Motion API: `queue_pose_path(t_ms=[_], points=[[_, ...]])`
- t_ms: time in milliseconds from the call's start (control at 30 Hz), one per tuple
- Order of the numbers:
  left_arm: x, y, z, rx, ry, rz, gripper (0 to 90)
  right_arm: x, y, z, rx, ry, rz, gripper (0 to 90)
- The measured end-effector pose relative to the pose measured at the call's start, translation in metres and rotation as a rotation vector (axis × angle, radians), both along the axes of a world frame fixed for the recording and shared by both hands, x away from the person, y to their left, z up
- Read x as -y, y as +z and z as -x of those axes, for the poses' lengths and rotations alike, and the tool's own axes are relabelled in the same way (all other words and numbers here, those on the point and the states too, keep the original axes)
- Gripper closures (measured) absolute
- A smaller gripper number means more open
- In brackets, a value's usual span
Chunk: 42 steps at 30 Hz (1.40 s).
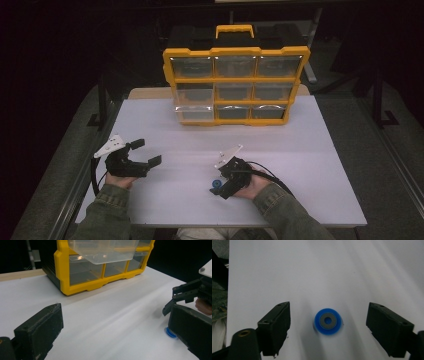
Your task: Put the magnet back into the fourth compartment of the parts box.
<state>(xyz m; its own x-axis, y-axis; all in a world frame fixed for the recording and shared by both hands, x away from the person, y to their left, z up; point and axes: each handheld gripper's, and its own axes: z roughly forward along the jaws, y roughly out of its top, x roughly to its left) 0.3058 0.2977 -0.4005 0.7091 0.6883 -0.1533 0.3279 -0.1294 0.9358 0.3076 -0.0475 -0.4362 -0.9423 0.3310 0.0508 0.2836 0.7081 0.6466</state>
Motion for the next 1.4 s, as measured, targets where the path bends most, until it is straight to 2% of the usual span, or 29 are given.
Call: queue_pose_path(t_ms=[133, 300, 533, 733, 900, 1067, 1400], points=[[0.000, 0.000, 0.001, -0.001, -0.001, -0.006, 0.0, -0.005, -0.002, 0.000, 0.011, 0.014, 0.014, 25.2], [0.001, -0.001, 0.001, -0.003, -0.004, -0.012, 0.0, -0.006, -0.004, -0.001, -0.003, 0.021, 0.022, 31.9], [0.000, -0.001, 0.000, -0.005, -0.006, -0.009, 0.0, -0.005, -0.006, -0.003, -0.015, 0.026, 0.038, 46.6], [0.001, -0.001, 0.000, -0.006, -0.006, -0.007, 0.0, -0.007, -0.008, -0.001, -0.004, 0.034, 0.061, 59.5], [0.002, -0.001, 0.001, -0.007, -0.012, -0.011, 0.0, -0.007, -0.008, 0.000, -0.002, 0.039, 0.065, 61.2], [0.002, -0.002, 0.000, -0.004, -0.017, -0.022, 0.0, -0.007, -0.005, -0.001, -0.034, 0.045, 0.043, 61.3], [0.003, -0.002, 0.001, -0.007, -0.018, -0.030, 0.0, -0.002, 0.015, 0.000, -0.024, 0.042, -0.001, 61.3]])
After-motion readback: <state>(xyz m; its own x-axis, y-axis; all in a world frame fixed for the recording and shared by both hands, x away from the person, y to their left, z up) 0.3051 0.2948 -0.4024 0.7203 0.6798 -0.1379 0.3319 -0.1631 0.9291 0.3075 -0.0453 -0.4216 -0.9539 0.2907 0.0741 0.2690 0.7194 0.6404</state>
